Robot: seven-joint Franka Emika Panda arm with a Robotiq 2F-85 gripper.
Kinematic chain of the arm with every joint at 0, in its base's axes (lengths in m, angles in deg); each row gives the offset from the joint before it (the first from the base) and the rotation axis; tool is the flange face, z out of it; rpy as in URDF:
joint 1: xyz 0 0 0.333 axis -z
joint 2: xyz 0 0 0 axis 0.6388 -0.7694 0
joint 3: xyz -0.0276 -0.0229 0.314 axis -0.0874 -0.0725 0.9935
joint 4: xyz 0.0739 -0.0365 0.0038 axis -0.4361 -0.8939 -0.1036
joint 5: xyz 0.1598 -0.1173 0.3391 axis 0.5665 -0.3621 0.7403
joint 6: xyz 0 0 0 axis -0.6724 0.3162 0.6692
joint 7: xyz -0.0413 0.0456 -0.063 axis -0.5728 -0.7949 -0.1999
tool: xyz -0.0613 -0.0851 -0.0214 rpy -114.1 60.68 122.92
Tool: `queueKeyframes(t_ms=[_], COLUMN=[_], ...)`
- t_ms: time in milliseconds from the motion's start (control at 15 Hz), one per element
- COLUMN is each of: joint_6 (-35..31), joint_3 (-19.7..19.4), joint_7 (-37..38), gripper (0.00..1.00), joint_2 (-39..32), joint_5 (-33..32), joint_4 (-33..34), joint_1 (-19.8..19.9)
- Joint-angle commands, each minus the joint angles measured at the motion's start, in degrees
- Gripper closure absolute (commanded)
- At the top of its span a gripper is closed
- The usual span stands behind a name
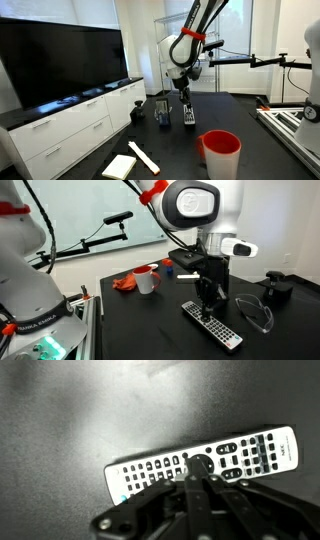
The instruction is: Press a button on the grey remote control.
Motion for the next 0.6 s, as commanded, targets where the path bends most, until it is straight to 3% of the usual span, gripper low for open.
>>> queueKeyframes(t_ms=[0,533], joint_6=[-0.43,-0.94], joint_3=[-0.16,-0.3], joint_7=[0.56,0.67], gripper=[1.0,1.0], joint_2=[0.64,-0.23], joint_5=[-1.28,-1.46], joint_4=[-0.14,-0.15], joint_1=[-0.12,-0.11])
